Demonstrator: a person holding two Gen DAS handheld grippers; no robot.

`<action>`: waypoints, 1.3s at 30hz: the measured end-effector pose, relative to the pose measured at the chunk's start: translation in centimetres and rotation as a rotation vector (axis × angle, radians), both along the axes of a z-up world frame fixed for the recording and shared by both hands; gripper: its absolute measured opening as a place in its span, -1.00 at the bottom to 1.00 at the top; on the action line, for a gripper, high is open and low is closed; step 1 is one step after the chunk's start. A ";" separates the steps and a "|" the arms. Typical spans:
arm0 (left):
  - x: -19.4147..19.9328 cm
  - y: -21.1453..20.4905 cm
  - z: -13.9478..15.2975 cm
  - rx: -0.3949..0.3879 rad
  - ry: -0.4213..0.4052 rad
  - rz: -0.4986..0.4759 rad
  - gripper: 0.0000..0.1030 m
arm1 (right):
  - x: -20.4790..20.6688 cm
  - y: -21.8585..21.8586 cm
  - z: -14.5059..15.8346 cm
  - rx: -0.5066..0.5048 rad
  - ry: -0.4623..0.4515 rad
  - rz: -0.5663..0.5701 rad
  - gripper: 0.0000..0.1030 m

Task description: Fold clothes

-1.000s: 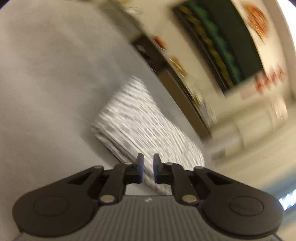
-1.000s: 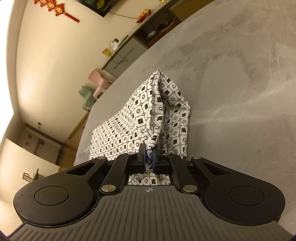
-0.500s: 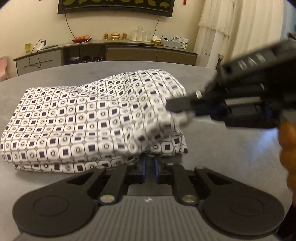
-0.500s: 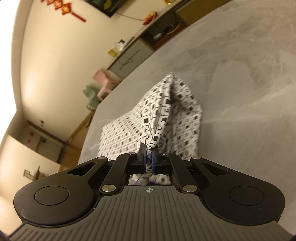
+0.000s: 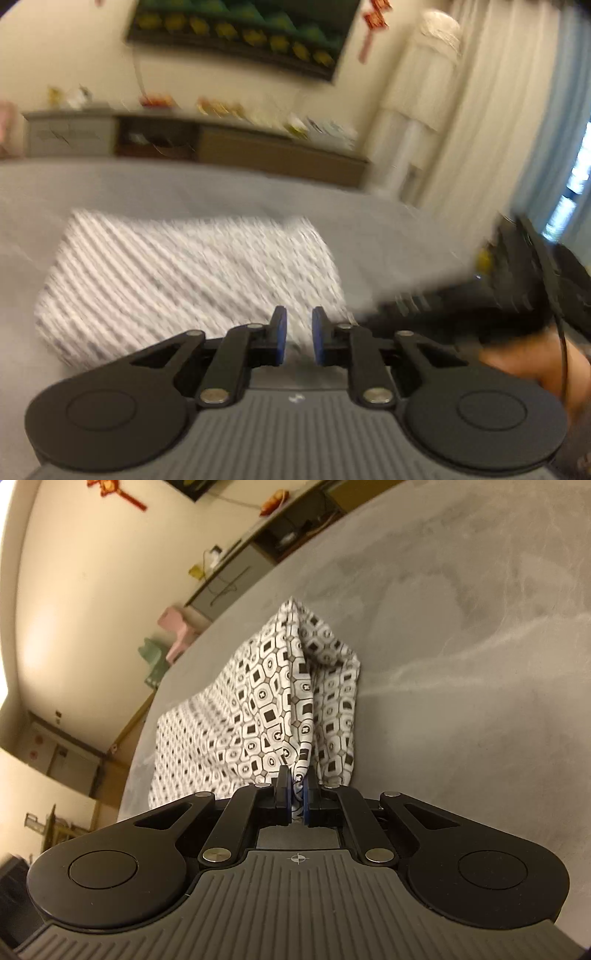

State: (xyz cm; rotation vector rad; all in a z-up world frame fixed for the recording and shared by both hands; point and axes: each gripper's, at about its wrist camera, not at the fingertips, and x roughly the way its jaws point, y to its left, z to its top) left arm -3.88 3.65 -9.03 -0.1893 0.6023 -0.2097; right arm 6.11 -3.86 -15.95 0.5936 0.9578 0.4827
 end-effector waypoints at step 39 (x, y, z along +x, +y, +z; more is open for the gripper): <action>5.8 1.8 -3.0 -0.007 0.208 -0.022 -0.75 | 7.8 -5.4 -3.3 0.385 0.161 -0.206 -0.77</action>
